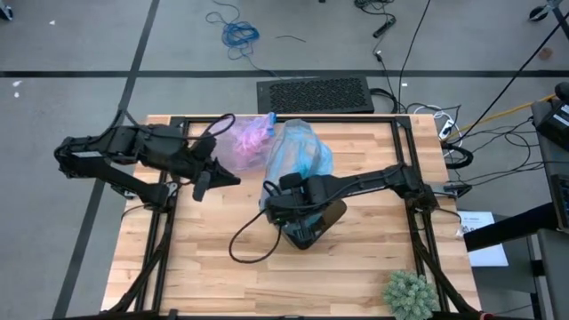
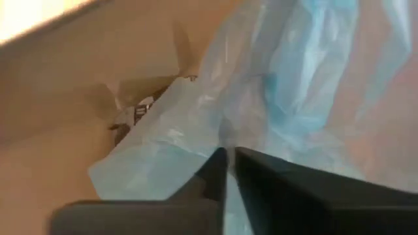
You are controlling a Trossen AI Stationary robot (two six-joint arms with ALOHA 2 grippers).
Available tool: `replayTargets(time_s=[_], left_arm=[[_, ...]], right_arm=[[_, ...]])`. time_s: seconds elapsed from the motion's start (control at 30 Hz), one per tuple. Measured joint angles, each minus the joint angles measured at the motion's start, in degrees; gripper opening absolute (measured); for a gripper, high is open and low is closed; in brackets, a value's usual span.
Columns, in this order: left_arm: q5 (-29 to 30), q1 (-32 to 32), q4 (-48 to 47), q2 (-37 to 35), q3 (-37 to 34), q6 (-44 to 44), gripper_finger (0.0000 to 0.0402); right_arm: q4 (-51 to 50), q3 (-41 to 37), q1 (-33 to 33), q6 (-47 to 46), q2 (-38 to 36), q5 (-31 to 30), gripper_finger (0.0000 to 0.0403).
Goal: Place trash/remove bag and relplace
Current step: Insert the new trash bag into the trash bin
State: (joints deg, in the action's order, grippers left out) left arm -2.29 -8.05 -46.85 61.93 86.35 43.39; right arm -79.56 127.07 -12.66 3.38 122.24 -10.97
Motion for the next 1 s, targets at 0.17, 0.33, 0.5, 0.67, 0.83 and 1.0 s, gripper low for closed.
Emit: replayTargets(time_s=[0.17, 0.33, 0.5, 0.67, 0.83, 1.0], left_arm=[[3.0, -0.9, 0.0, -1.1, 0.0, 2.7, 0.0000], [4.3, -2.2, 2.5, -1.8, 0.0, 6.5, 0.0000], [4.2, -3.9, 3.3, -0.4, 0.0, 11.5, 0.0000], [0.6, -4.9, 2.7, 3.3, 0.0, 8.9, 0.0031], [-6.2, -5.2, 7.7, 6.7, 0.0, 5.5, 0.0079], [-10.2, -4.7, 17.2, 9.4, 0.0, 4.9, 0.0091]], right_arm=[[0.0, 0.0, -1.2, -6.0, -3.6, 0.5, 0.0004], [0.3, 0.0, -4.5, -13.9, -9.8, 1.2, 0.0001], [3.4, 0.1, -8.5, -21.9, -14.3, 2.9, 0.0000], [4.8, 0.1, -13.0, -26.6, -14.8, 3.4, 0.0000], [3.1, 0.0, -15.9, -27.4, -12.8, 3.4, 0.0000], [2.8, 0.0, -16.3, -28.2, -12.4, 3.3, 0.0000]])
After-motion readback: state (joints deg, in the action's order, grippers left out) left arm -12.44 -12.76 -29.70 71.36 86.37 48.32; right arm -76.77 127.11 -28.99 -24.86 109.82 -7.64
